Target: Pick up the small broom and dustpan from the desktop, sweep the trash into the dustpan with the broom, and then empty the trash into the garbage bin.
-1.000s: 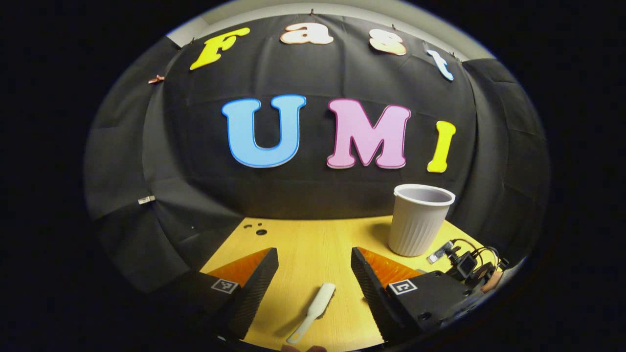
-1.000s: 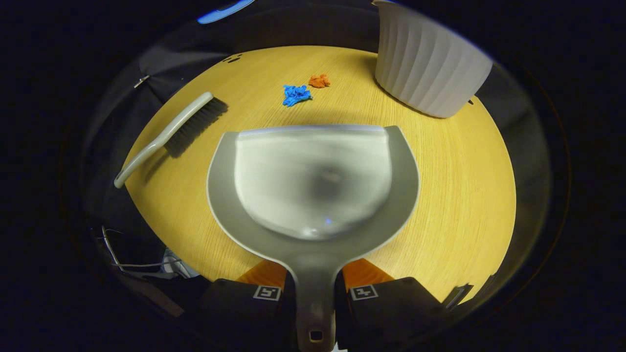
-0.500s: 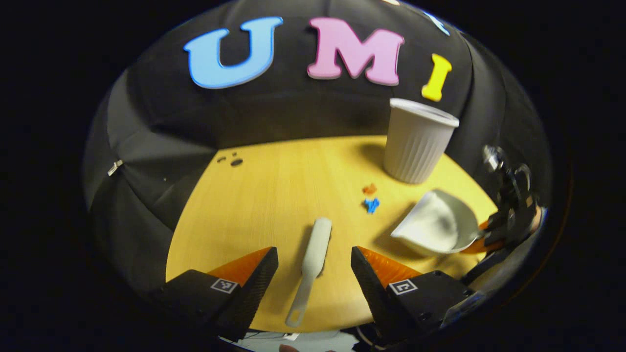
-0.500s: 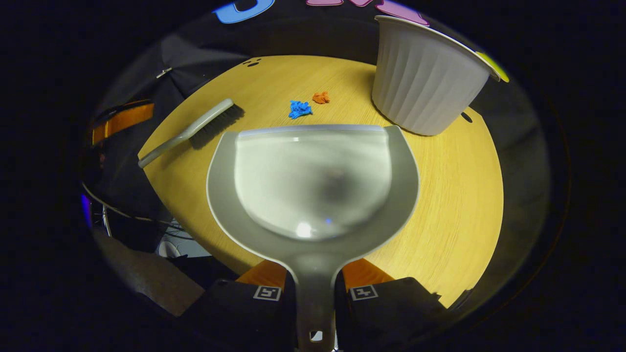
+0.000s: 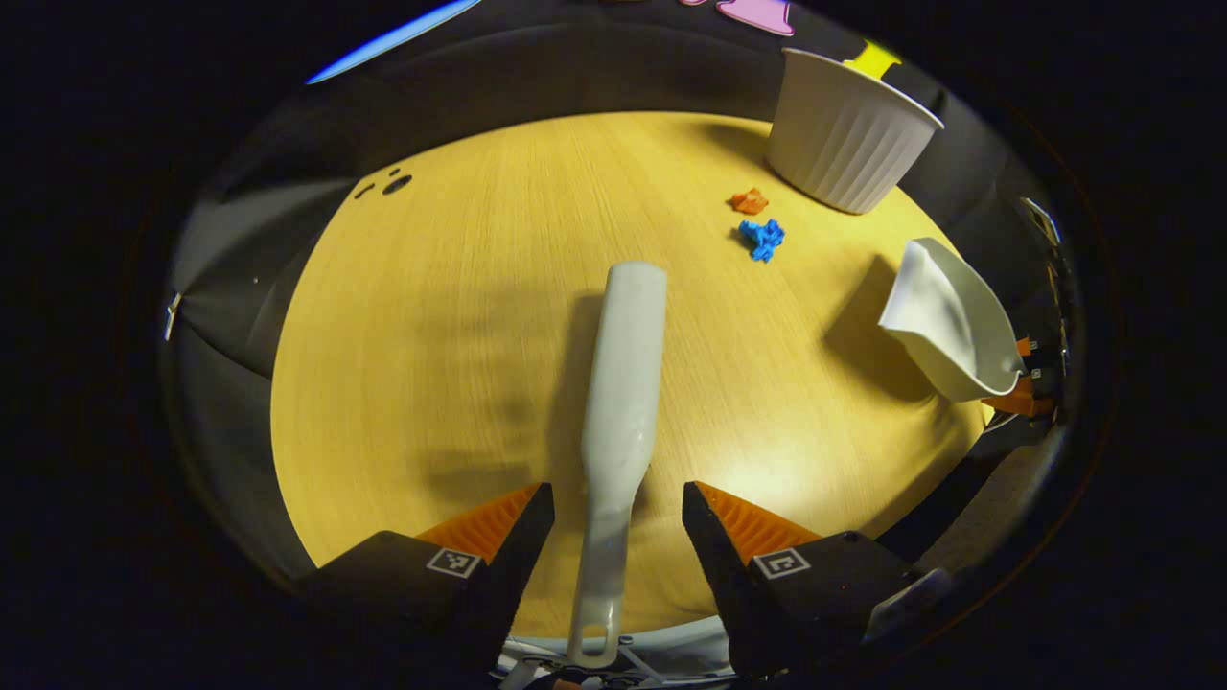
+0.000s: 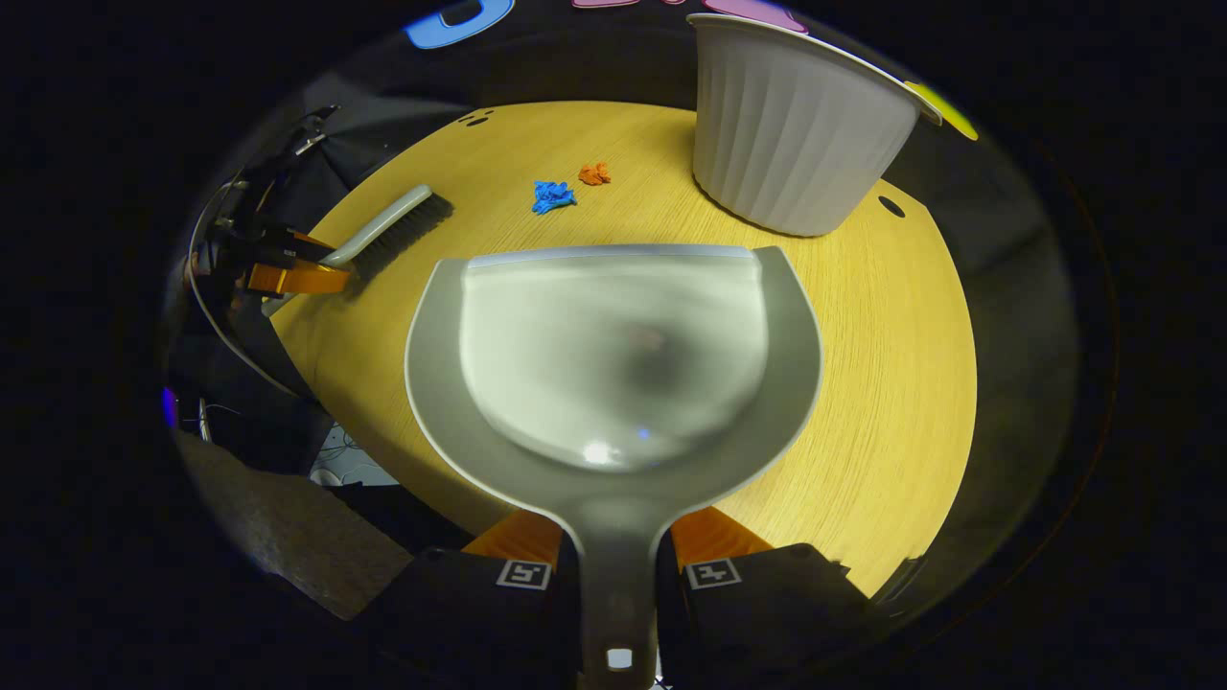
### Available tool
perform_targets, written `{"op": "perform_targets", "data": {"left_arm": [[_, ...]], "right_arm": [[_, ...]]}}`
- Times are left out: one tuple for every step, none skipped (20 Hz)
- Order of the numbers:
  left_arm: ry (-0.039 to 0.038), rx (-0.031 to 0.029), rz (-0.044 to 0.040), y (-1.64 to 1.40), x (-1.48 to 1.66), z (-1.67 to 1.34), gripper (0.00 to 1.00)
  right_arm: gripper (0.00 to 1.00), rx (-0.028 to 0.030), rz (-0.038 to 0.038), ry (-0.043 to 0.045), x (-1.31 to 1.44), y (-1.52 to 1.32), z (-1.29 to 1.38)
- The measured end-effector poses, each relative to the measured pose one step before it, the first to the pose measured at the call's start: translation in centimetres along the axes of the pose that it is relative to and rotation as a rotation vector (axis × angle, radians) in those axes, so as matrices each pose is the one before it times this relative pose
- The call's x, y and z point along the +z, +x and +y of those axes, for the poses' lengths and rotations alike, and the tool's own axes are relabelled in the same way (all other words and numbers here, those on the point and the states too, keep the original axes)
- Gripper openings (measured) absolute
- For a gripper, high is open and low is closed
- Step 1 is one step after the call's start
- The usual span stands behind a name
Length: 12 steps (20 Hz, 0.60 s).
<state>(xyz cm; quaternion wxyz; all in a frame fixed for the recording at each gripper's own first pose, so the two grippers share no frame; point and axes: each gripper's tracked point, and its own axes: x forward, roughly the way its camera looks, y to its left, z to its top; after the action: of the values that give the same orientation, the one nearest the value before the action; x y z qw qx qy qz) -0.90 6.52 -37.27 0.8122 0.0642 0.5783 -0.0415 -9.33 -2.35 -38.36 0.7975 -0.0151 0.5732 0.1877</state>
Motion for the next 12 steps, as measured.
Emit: {"op": "perform_targets", "data": {"left_arm": [[0.00423,0.0015,0.01764,0.612,-0.035,0.108,0.84],[0.00304,-0.00067,0.01161,0.52,-0.104,-0.025,0.82],[0.00155,-0.0009,0.01363,0.494,-0.041,-0.073,0.77],[0.00348,0.00154,0.0084,0.243,0.034,0.063,0.73],[0.00217,0.00362,0.01072,0.236,-0.112,0.094,0.67],[-0.00186,0.00361,0.01081,0.121,-0.045,0.114,0.64],[-0.00471,0.00403,0.00763,0.178,-0.041,0.09,0.58],[-0.00146,-0.00077,-0.00671,-0.046,0.23,0.016,0.53],[0.00146,0.00661,0.0026,0.14,0.167,0.184,0.51],[-0.00079,-0.00115,0.0064,-0.098,0.012,-0.086,0.48],[0.00261,0.00152,0.00029,0.08,0.133,0.059,0.42],[0.00493,0.01263,0.00815,0.263,0.067,0.129,0.36]], "right_arm": [[0.36,-0.00255,0.00132,0.0014,-0.094,-0.011,-0.231],[0.36,-0.00077,0.00067,0.00218,-0.023,-0.062,-0.16],[0.36,-0.00071,0.00151,0.00317,-0.06,-0.084,-0.195],[0.36,0.00079,0.00171,0.00083,-0.013,-0.035,-0.112],[0.36,0.00189,0.00142,0.00071,0.07,0.0,-0.017],[0.36,0.00368,0.00342,-0.00045,0.031,0.065,0.022],[0.36,0.00244,0.00118,-0.00208,0.106,0.038,0.072],[0.36,0.00152,0.00015,-0.0039,0.03,0.009,-0.009],[0.36,0.00331,0.0025,-0.0066,0.122,0.017,0.118],[0.4,0.00351,0.00344,-0.0077,0.053,0.059,0.184],[0.36,0.0038,0.00539,-0.00964,0.088,0.048,0.158],[0.36,0.00427,0.00868,-0.01376,0.038,0.043,0.11]]}}
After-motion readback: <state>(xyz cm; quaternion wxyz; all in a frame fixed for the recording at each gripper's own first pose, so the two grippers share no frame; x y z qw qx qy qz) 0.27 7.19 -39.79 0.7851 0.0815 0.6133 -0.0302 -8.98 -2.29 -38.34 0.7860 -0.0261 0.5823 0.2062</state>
